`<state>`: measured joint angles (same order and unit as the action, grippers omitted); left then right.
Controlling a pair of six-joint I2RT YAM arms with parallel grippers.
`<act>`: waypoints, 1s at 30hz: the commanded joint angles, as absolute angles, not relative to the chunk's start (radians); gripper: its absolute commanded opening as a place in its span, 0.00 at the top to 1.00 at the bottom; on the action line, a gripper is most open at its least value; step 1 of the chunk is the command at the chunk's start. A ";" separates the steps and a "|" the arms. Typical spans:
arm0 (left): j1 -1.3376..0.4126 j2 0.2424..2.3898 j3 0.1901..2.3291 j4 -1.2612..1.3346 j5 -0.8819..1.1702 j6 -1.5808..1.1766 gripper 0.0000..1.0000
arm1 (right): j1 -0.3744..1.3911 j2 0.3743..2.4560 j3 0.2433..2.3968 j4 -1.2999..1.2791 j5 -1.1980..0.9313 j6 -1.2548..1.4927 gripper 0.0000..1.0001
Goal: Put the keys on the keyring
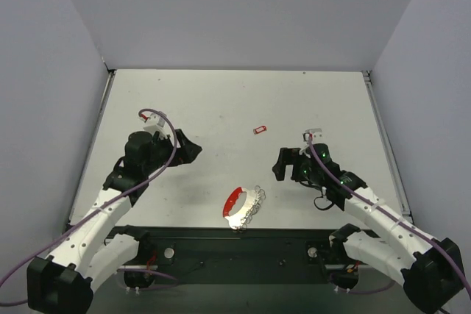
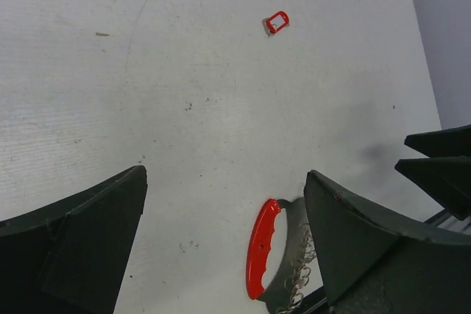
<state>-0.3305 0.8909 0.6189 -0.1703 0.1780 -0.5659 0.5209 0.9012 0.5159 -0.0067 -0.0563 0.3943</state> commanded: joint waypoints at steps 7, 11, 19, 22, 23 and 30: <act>-0.405 0.988 0.664 -0.089 0.362 -0.538 0.03 | 0.617 0.999 0.538 -0.052 -0.195 0.446 0.03; -0.555 1.040 0.716 -0.106 0.246 -0.537 0.02 | 0.653 1.022 0.503 -0.012 -0.235 0.482 0.09; -0.621 1.196 0.735 0.021 0.276 -0.617 0.03 | 0.681 1.083 0.469 0.071 -0.313 0.541 0.29; -0.630 1.221 0.756 0.003 0.276 -0.611 0.03 | 0.698 1.098 0.468 0.071 -0.324 0.557 0.33; -0.634 1.226 0.761 0.002 0.272 -0.607 0.03 | 0.703 1.107 0.466 0.075 -0.325 0.560 0.33; -0.643 1.256 0.788 -0.083 0.226 -0.589 0.03 | 0.748 1.158 0.529 0.025 -0.292 0.554 0.46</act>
<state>-0.6361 1.2442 0.7345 -0.0654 0.2592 -0.5983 0.7158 1.1397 0.4706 0.0502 -0.3069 0.5484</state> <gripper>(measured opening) 0.975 0.548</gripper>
